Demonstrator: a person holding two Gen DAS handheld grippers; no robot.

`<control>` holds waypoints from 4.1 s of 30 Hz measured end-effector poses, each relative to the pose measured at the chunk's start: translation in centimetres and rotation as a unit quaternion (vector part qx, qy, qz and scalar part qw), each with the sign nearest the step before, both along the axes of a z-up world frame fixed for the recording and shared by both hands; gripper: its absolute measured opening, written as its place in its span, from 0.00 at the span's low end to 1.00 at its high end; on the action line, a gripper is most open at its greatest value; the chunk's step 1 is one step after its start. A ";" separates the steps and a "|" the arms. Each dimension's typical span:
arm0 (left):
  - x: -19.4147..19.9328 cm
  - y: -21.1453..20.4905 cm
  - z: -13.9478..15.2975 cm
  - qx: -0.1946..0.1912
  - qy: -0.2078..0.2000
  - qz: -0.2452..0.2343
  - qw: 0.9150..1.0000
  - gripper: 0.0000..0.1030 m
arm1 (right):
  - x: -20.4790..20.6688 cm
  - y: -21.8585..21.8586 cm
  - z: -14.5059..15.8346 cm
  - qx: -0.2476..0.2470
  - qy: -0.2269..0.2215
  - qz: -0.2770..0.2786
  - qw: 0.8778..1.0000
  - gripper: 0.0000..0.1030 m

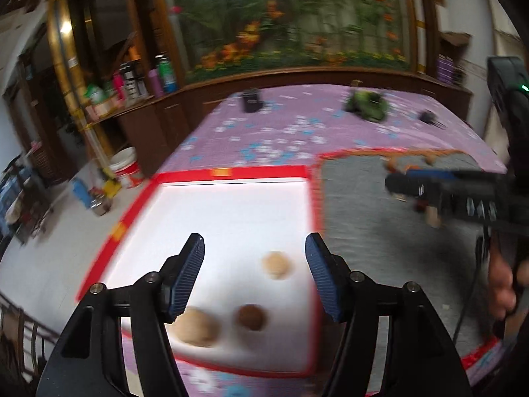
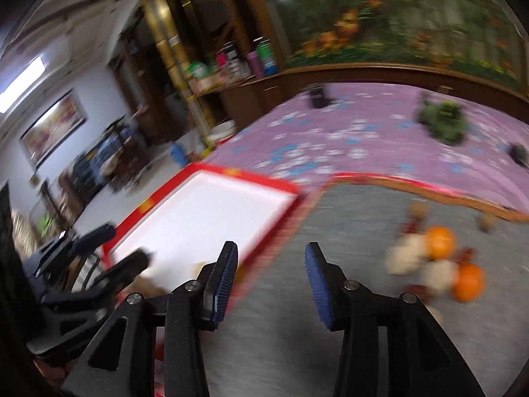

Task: Organize fruits
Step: 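Grasp a mandarin orange with the right tool while the left tool grasps a round beige cake, then carry the orange and the round cake into the white tray and release both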

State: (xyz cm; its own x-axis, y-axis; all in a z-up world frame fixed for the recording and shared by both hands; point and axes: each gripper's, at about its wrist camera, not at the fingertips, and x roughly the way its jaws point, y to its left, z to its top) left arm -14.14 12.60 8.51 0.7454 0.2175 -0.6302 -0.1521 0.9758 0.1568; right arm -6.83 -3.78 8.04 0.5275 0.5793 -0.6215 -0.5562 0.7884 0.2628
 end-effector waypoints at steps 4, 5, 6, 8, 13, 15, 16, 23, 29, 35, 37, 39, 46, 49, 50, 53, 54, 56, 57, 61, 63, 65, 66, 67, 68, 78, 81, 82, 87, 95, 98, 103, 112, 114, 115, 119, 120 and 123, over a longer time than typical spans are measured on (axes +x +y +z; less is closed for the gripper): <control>1.2 -4.0 -1.0 -0.012 0.025 -0.049 0.998 0.61 | 1.6 -6.5 -1.0 -0.009 0.011 -0.065 0.998 0.46; 1.4 -4.8 -1.1 -0.014 0.029 -0.058 0.998 0.61 | 2.0 -7.8 -1.4 -0.012 0.017 -0.077 0.997 0.46; 1.6 -5.5 -1.3 -0.017 0.034 -0.066 0.997 0.61 | 2.6 -9.2 -1.9 -0.018 0.024 -0.094 0.995 0.46; 1.9 -7.0 -1.5 -0.025 0.045 -0.084 0.995 0.61 | 3.6 -10.9 -2.6 -0.025 0.035 -0.110 0.993 0.47; 2.8 -9.7 -1.4 -0.041 0.066 -0.112 0.991 0.61 | 5.4 -12.0 -3.8 -0.018 0.060 -0.105 0.992 0.47; 3.0 -10.2 -1.5 -0.044 0.071 -0.118 0.990 0.61 | 5.9 -11.6 -4.2 -0.023 0.063 -0.099 0.993 0.47; 3.4 -10.5 -1.5 -0.047 0.076 -0.122 0.988 0.61 | 6.1 -11.2 -4.4 -0.027 0.066 -0.094 0.993 0.47; 5.1 -12.7 -2.5 -0.065 0.110 -0.141 0.982 0.61 | 6.7 -10.4 -5.3 0.001 0.079 -0.044 0.996 0.42; 6.4 -14.6 -3.4 -0.072 0.132 -0.146 0.978 0.61 | 8.2 -12.7 -5.9 0.079 0.156 -0.038 0.984 0.34; 8.4 -15.8 -4.2 -0.080 0.148 -0.131 0.977 0.60 | 8.9 -16.3 -5.1 0.150 0.163 -0.086 0.971 0.34; 9.0 -16.3 -4.6 -0.076 0.153 -0.130 0.977 0.60 | 9.0 -17.1 -5.0 0.153 0.159 -0.107 0.969 0.34; 9.5 -16.6 -5.0 -0.077 0.159 -0.131 0.976 0.60 | 9.1 -17.5 -4.8 0.142 0.154 -0.127 0.970 0.34; 10.4 -17.4 -5.7 -0.069 0.163 -0.126 0.976 0.48 | 9.2 -16.8 -5.0 0.079 0.150 -0.139 0.976 0.34; 10.6 -17.2 -5.8 -0.074 0.157 -0.123 0.977 0.44 | 9.3 -15.9 -5.6 0.040 0.152 -0.132 0.979 0.36; 10.7 -17.1 -5.8 -0.075 0.156 -0.121 0.977 0.40 | 9.1 -15.6 -5.6 0.030 0.145 -0.131 0.980 0.36; 10.9 -17.0 -5.8 -0.075 0.152 -0.121 0.978 0.36 | 8.7 -14.7 -5.6 -0.005 0.129 -0.124 0.984 0.38; 10.9 -17.0 -5.8 -0.074 0.151 -0.122 0.978 0.36 | 8.6 -14.5 -5.5 -0.016 0.122 -0.123 0.985 0.38; 11.0 -17.0 -5.9 -0.072 0.148 -0.122 0.979 0.36 | 8.3 -14.2 -5.6 -0.030 0.112 -0.121 0.986 0.38; 11.1 -17.1 -5.9 -0.070 0.145 -0.123 0.979 0.36 | 8.2 -14.0 -5.6 -0.040 0.106 -0.119 0.986 0.38; 11.2 -17.2 -6.0 -0.064 0.143 -0.126 0.980 0.36 | 7.5 -13.0 -5.5 -0.081 0.078 -0.114 0.987 0.37; 11.2 -17.2 -6.0 -0.066 0.142 -0.126 0.980 0.36 | 7.3 -12.8 -5.5 -0.092 0.068 -0.114 0.987 0.35; 11.2 -17.2 -6.0 -0.062 0.137 -0.127 0.980 0.32 | 7.3 -12.8 -5.4 -0.091 0.067 -0.115 0.987 0.35; 11.2 -17.2 -5.9 -0.059 0.135 -0.126 0.981 0.29 | 7.4 -13.0 -5.4 -0.082 0.072 -0.117 0.987 0.35; 11.2 -17.2 -5.9 -0.060 0.133 -0.127 0.981 0.28 | 7.5 -13.2 -5.3 -0.075 0.075 -0.118 0.987 0.35; 11.2 -17.3 -5.8 -0.059 0.132 -0.126 0.981 0.26 | 7.5 -13.4 -5.2 -0.065 0.079 -0.117 0.988 0.35; 9.5 -17.8 -4.4 -0.038 0.101 -0.135 0.985 0.26 | 6.9 -14.2 -3.5 -0.002 0.047 -0.125 0.991 0.34; 8.4 -17.3 -3.3 -0.026 0.084 -0.127 0.988 0.26 | 6.8 -14.6 -3.1 0.010 0.037 -0.130 0.991 0.34; 7.8 -16.9 -2.7 -0.018 0.073 -0.124 0.990 0.26 | 6.8 -14.6 -3.0 0.013 0.034 -0.132 0.991 0.34; 5.1 -14.4 -0.5 -0.011 0.035 -0.099 0.994 0.26 | 6.7 -15.0 -2.8 0.029 0.023 -0.142 0.989 0.34; 1.9 -7.8 2.4 -0.022 -0.016 -0.030 0.999 0.26 | 6.6 -16.2 -2.7 0.050 -0.003 -0.167 0.985 0.34; 0.9 -5.4 3.0 -0.023 -0.031 -0.006 0.999 0.26 | 6.5 -16.1 -2.7 0.054 -0.001 -0.173 0.983 0.34; -0.5 -1.1 3.3 -0.026 -0.050 0.043 0.997 0.26 | 5.9 -12.4 -1.8 0.066 0.018 -0.142 0.987 0.34; -2.0 5.1 1.8 -0.019 -0.051 0.119 0.991 0.26 | 2.1 3.1 1.2 0.059 0.021 0.034 0.997 0.33; -2.3 6.4 1.1 -0.020 -0.044 0.133 0.990 0.26 | 0.9 6.5 1.0 0.048 0.028 0.071 0.996 0.33; -2.4 7.0 0.7 -0.021 -0.041 0.138 0.989 0.26 | 0.4 8.0 0.7 0.042 0.032 0.086 0.995 0.33; -2.4 8.6 -0.8 -0.021 -0.025 0.153 0.988 0.26 | -1.7 13.1 -0.9 0.008 0.046 0.132 0.990 0.33; -2.4 8.9 -1.1 -0.021 -0.021 0.155 0.987 0.26 | -2.1 13.8 -1.4 0.002 0.050 0.138 0.989 0.33; -2.1 9.8 -2.3 -0.032 -0.008 0.159 0.987 0.26 | -3.0 15.5 -2.7 -0.014 0.062 0.150 0.987 0.33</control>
State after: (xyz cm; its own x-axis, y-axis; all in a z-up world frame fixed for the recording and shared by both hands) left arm -16.25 22.37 6.17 0.6564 0.4018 -0.6386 -0.4542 0.8863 0.0908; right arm -9.86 11.76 5.32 0.2535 0.6796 -0.6883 -0.7300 0.6013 0.3248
